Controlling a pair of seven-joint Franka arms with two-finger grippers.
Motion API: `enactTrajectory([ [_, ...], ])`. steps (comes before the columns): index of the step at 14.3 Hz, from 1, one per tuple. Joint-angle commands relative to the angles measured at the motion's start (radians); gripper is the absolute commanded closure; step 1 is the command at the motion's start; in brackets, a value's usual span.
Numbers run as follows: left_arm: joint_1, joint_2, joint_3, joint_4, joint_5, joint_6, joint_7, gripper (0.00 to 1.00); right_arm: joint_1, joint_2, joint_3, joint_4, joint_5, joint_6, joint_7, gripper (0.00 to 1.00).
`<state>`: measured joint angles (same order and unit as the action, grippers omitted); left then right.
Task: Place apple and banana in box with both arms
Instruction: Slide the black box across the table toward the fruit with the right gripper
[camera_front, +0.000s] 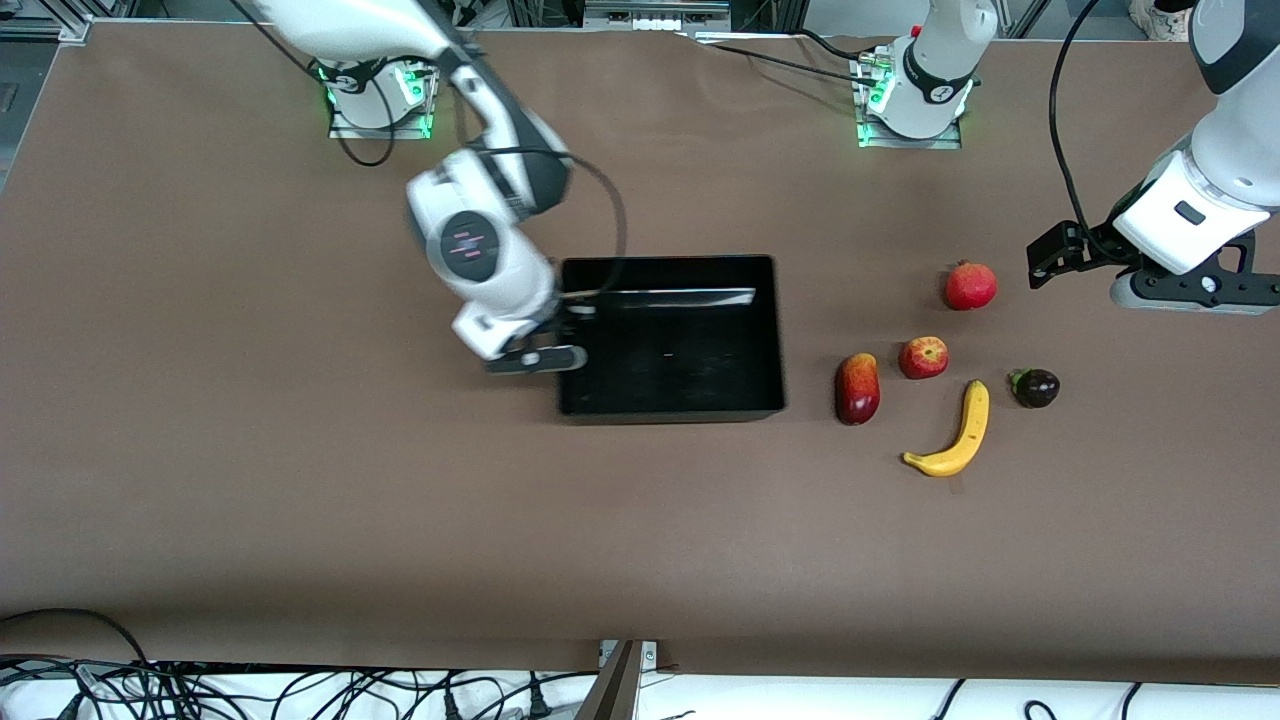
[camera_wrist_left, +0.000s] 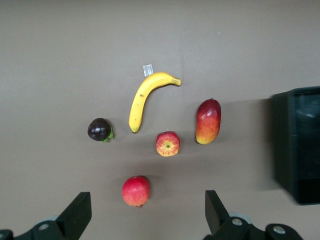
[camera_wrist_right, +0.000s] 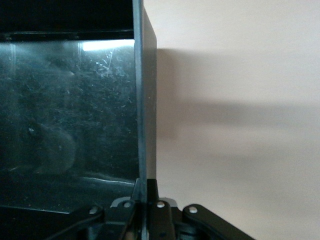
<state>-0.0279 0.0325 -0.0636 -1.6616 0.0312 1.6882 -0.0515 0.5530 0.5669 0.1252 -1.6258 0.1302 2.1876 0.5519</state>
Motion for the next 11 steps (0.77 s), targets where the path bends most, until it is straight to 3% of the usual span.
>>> enactTrajectory([
  [1, 0.0, 0.014, -0.001, 0.031, 0.016, -0.018, 0.009, 0.0, 0.057, 0.103, -0.013, 0.127, 0.017, 0.044, 0.058, 1.0],
  [4, 0.0, 0.014, -0.001, 0.031, 0.018, -0.021, 0.01, 0.0, 0.117, 0.157, -0.018, 0.172, 0.013, 0.101, 0.144, 1.0],
  [11, -0.001, 0.012, -0.001, 0.031, 0.018, -0.018, 0.012, 0.0, 0.123, 0.217, -0.024, 0.193, 0.008, 0.158, 0.14, 1.0],
])
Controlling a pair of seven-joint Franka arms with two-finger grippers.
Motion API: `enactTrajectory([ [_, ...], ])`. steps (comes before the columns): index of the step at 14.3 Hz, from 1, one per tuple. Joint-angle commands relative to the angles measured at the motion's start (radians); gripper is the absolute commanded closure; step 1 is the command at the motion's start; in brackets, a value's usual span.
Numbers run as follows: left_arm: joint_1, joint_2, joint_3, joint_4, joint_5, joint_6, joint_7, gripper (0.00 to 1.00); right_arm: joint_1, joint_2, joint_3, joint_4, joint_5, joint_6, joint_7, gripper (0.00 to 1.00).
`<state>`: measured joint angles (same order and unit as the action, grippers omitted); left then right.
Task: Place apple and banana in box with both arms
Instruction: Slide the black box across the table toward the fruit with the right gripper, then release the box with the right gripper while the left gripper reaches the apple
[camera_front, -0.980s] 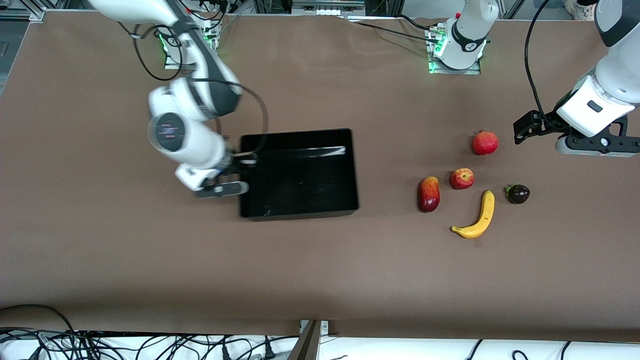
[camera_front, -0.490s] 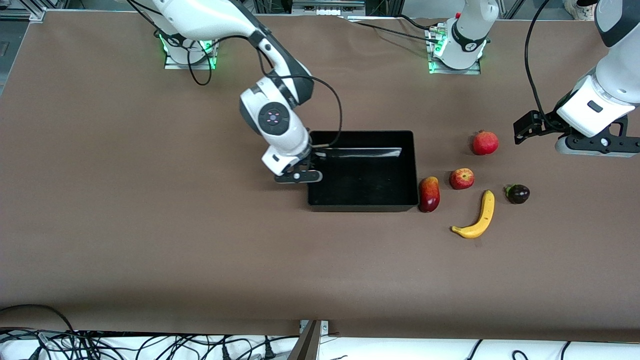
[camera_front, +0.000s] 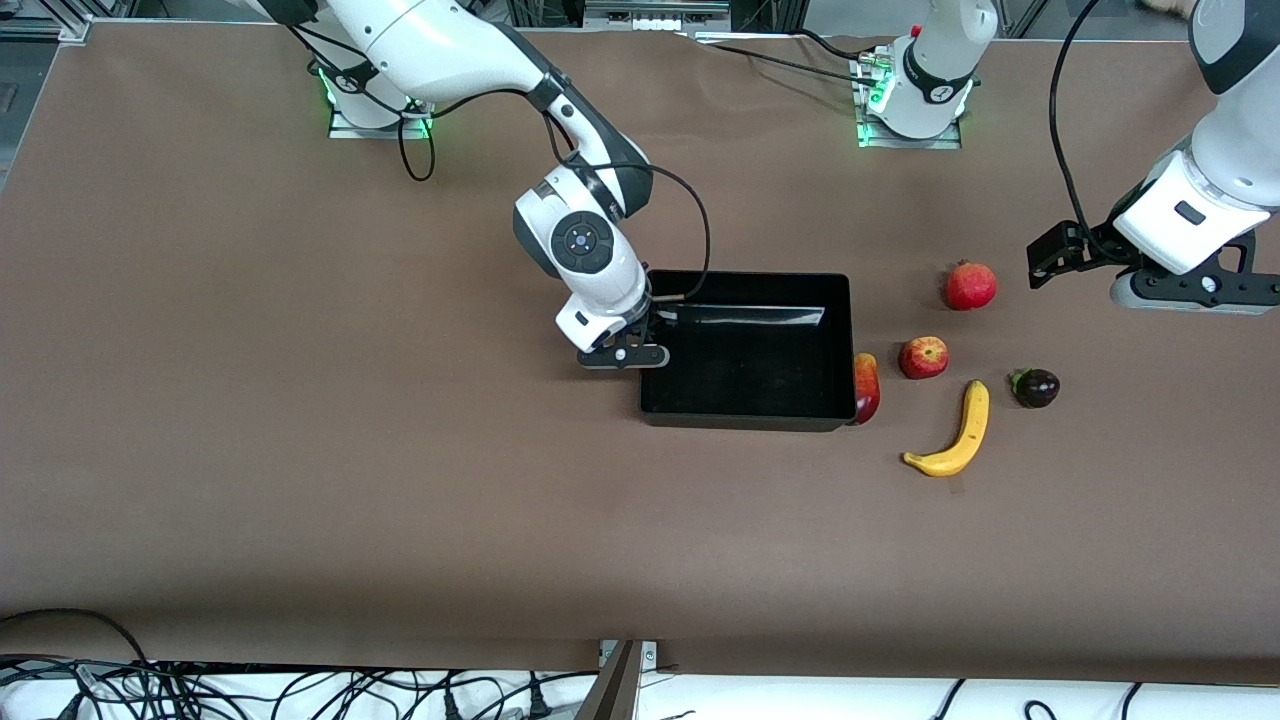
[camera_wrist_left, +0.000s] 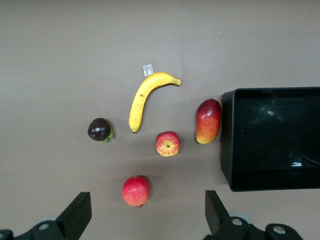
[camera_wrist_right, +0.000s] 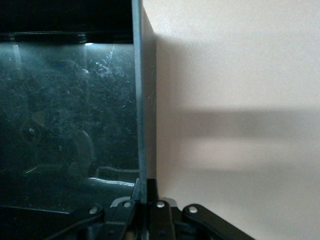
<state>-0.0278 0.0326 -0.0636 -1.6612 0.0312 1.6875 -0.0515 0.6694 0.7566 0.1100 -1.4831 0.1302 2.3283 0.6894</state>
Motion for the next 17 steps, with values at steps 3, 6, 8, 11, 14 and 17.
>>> enactTrajectory([
  [3, -0.003, 0.012, -0.002, 0.032, 0.018, -0.017, 0.01, 0.0, 0.009, 0.053, -0.016, 0.073, 0.008, 0.019, 0.002, 1.0],
  [6, 0.003, 0.013, -0.001, 0.032, 0.019, -0.015, 0.01, 0.0, 0.015, 0.058, -0.018, 0.08, 0.006, 0.019, 0.001, 1.0],
  [8, 0.008, 0.013, -0.001, 0.031, 0.018, -0.017, 0.01, 0.0, 0.015, 0.058, -0.018, 0.08, -0.004, 0.019, 0.001, 0.68],
  [11, -0.003, 0.042, -0.001, 0.029, 0.018, -0.041, 0.004, 0.0, 0.015, 0.052, -0.018, 0.081, -0.006, 0.017, -0.001, 0.13],
  [14, -0.007, 0.092, -0.005, 0.02, 0.012, -0.143, 0.01, 0.0, 0.01, 0.024, -0.021, 0.083, -0.004, -0.007, -0.001, 0.0],
  [17, -0.009, 0.157, -0.005, -0.037, 0.013, -0.096, 0.012, 0.0, 0.006, -0.075, -0.079, 0.083, -0.006, -0.108, -0.016, 0.0],
])
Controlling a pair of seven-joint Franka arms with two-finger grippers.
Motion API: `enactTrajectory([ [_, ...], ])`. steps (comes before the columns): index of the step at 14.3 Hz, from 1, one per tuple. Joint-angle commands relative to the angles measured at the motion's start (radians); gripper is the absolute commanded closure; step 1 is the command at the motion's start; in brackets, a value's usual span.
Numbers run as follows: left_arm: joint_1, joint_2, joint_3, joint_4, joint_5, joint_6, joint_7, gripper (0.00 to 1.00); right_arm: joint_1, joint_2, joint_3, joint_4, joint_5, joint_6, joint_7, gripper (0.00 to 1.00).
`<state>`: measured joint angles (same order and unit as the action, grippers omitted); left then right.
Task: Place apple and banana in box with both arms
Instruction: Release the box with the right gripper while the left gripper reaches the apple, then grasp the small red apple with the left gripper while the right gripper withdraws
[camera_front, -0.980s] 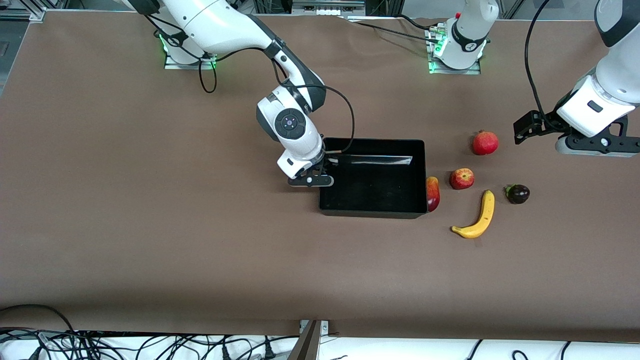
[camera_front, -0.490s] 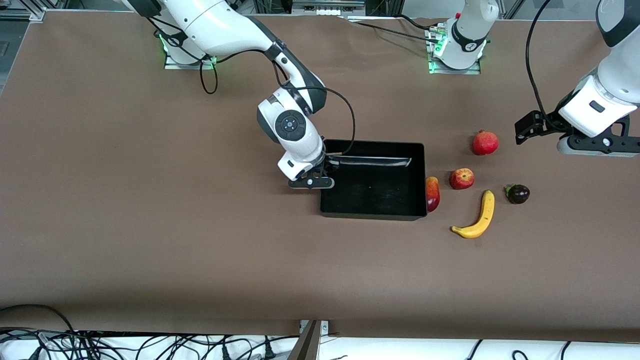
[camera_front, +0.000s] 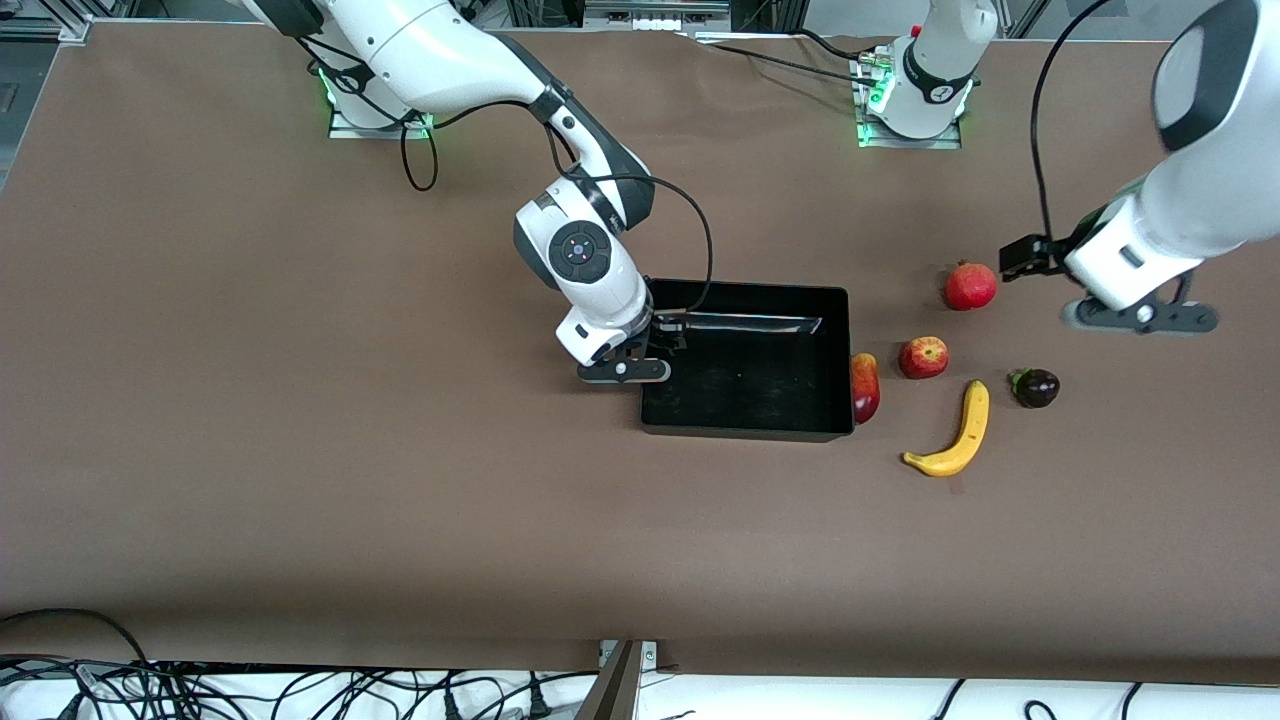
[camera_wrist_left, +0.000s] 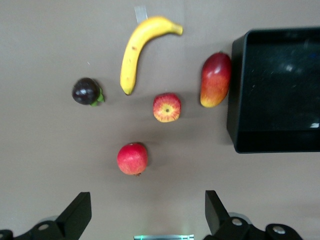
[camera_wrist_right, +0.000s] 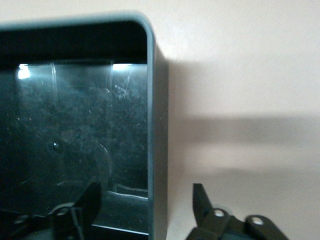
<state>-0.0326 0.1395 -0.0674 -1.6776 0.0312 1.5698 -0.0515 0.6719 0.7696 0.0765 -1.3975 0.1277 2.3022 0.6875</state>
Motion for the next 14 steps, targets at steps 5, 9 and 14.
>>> enactTrajectory([
  [5, -0.006, 0.071, -0.006, -0.288, 0.018, 0.391, 0.01, 0.0, -0.035, -0.265, -0.21, -0.012, 0.013, -0.343, -0.213, 0.0],
  [9, -0.009, 0.126, -0.011, -0.413, 0.019, 0.623, 0.01, 0.0, -0.066, -0.415, -0.289, -0.086, 0.041, -0.455, -0.367, 0.0],
  [14, -0.024, 0.199, -0.011, -0.476, 0.096, 0.781, 0.002, 0.0, -0.069, -0.648, -0.345, -0.27, 0.03, -0.507, -0.444, 0.0],
])
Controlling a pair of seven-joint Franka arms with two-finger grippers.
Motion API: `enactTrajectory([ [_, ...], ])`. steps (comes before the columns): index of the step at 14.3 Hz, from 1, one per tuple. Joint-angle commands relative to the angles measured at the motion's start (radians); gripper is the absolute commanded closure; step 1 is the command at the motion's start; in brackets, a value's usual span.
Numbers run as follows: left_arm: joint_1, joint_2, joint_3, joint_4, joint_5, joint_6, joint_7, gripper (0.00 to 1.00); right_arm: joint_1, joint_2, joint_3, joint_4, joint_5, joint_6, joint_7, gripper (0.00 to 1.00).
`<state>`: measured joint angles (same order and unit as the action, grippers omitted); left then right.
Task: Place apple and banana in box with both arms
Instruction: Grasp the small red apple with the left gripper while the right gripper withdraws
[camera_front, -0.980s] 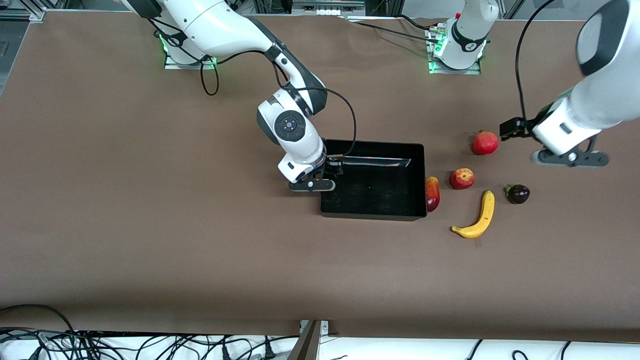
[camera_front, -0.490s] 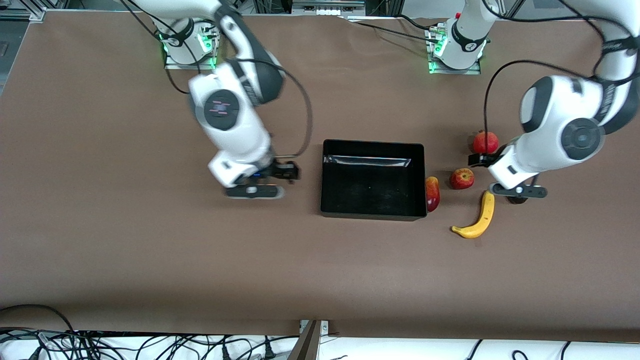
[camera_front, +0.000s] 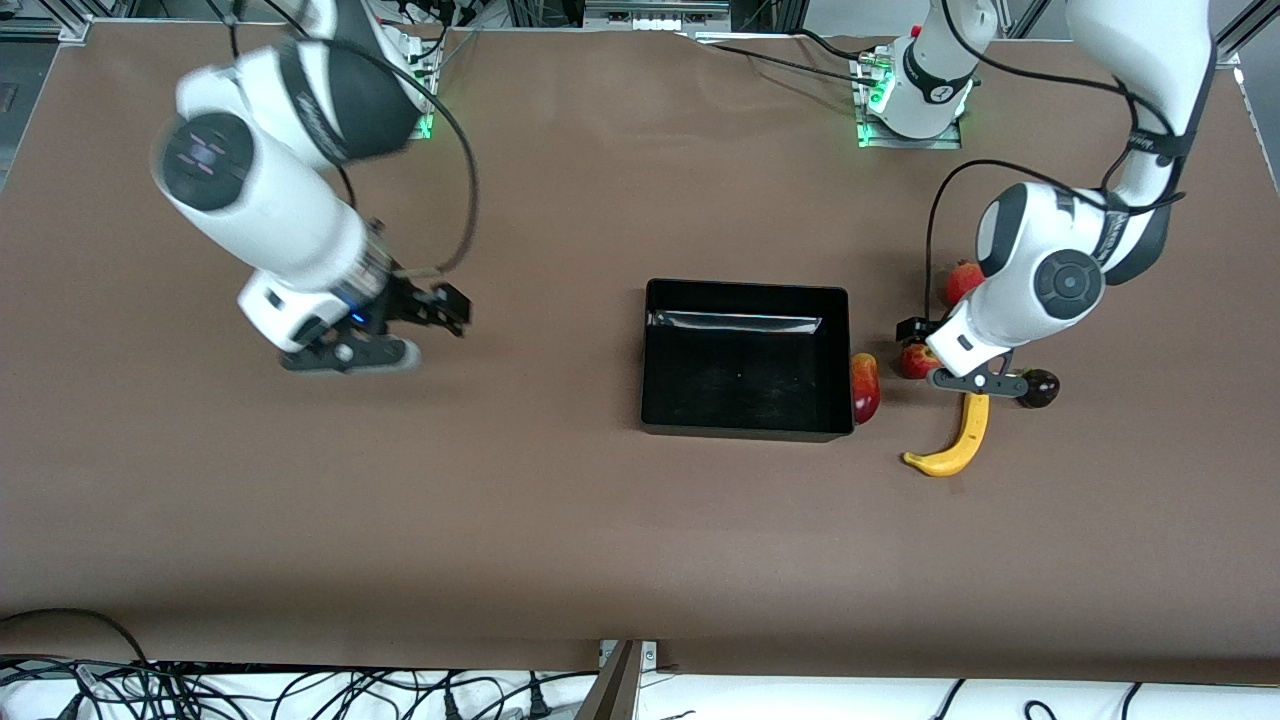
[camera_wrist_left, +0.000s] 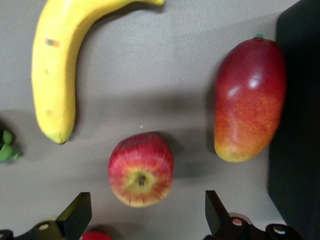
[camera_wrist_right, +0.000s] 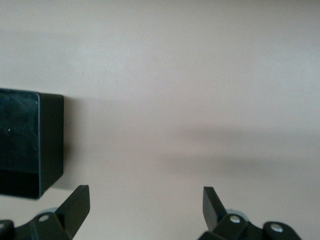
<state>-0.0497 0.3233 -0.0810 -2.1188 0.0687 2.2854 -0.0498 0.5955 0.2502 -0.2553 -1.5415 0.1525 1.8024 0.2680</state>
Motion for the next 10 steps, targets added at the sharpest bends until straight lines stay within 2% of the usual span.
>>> enactTrajectory([
  [1, -0.006, 0.028, 0.001, -0.049, 0.06, 0.08, -0.008, 0.0, 0.007, -0.156, -0.022, -0.134, -0.001, -0.037, -0.024, 0.0],
  [3, -0.013, 0.06, 0.003, -0.064, 0.068, 0.132, -0.008, 0.0, -0.014, -0.199, -0.033, -0.135, -0.017, -0.102, -0.067, 0.0],
  [5, -0.004, 0.082, 0.003, -0.072, 0.068, 0.178, -0.008, 0.0, -0.098, -0.227, -0.007, -0.135, -0.034, -0.146, -0.137, 0.0],
  [6, -0.002, 0.085, 0.003, -0.07, 0.068, 0.18, -0.008, 0.28, -0.152, -0.238, 0.031, -0.135, -0.045, -0.155, -0.163, 0.0],
  [7, -0.001, 0.08, 0.003, -0.07, 0.068, 0.177, -0.008, 0.71, -0.22, -0.244, 0.085, -0.137, -0.065, -0.159, -0.183, 0.0],
  [8, -0.001, 0.074, 0.003, -0.067, 0.068, 0.168, -0.004, 0.93, -0.29, -0.255, 0.144, -0.137, -0.086, -0.175, -0.202, 0.0],
  [10, -0.001, 0.036, 0.003, -0.053, 0.068, 0.126, 0.004, 1.0, -0.405, -0.273, 0.226, -0.138, -0.12, -0.204, -0.242, 0.0],
])
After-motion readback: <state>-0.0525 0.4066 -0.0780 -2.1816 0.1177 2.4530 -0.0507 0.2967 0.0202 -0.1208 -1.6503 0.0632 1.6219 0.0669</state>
